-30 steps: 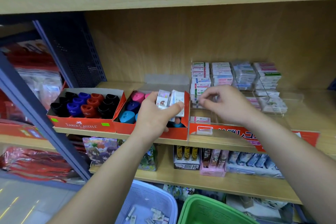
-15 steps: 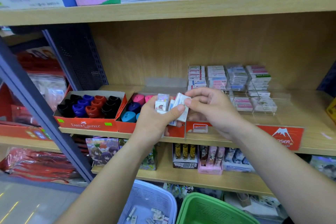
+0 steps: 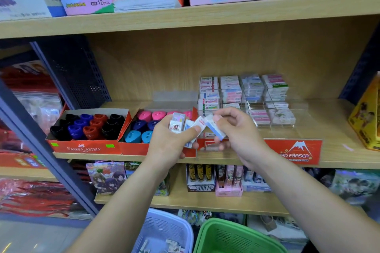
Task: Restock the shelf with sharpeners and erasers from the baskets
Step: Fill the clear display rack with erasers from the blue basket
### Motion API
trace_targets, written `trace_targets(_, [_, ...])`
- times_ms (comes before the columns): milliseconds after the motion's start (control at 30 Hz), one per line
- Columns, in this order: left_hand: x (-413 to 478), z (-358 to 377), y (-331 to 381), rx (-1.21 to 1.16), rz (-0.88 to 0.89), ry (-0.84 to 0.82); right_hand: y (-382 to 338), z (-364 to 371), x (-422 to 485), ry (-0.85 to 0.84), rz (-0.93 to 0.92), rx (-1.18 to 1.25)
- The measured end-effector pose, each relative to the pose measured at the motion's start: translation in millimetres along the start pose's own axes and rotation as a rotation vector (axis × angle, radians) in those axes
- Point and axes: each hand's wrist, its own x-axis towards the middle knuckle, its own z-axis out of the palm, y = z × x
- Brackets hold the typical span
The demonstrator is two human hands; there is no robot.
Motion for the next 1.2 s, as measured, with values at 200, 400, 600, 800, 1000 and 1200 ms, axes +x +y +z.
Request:
trace_targets(200, [2, 3, 3, 0.009, 0.002, 0.017, 2, -24, 4, -0.044, -0.028, -0.061])
trace_targets(400, [6, 6, 2, 0.013, 0.002, 0.024, 0, -38, -1, -0.077, -0.024, -0.117])
trace_targets(600, [12, 8, 4, 0.098, 0.002, 0.041, 0, -61, -10, -0.073, -0.03, -0.239])
trace_targets(800, [24, 14, 13, 0.144, 0.039, 0.053, -8, -87, -8, 0.043, -0.115, -0.288])
trace_targets(1000, [41, 26, 20, 0.122, 0.067, 0.037, -23, -102, 46, 0.202, -0.244, -0.44])
trace_targets(1200, [50, 31, 16, 0.044, 0.042, 0.053, -16, -99, 123, 0.07, -0.317, -0.874])
